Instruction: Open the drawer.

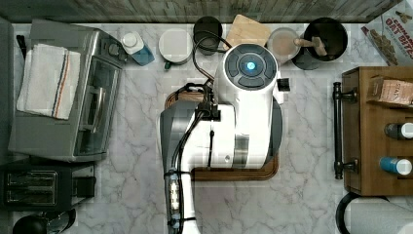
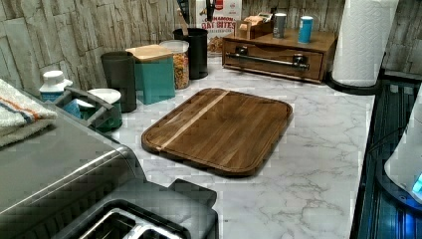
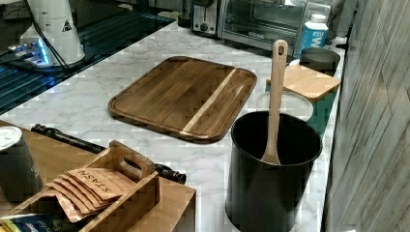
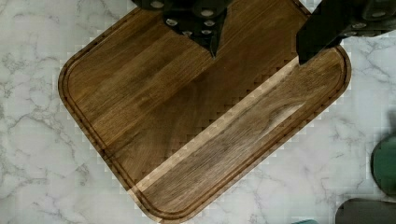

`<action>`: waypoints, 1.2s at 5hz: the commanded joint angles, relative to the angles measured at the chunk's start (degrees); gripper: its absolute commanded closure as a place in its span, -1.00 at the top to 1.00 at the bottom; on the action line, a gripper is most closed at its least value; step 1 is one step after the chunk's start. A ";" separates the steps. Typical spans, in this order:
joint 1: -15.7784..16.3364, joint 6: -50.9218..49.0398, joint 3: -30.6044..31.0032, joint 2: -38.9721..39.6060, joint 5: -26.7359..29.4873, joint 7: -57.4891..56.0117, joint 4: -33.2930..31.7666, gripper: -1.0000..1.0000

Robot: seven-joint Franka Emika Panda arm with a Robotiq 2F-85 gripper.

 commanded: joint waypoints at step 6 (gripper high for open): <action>-7.43 12.51 -7.38 -6.35 -6.57 -41.33 -14.02 1.00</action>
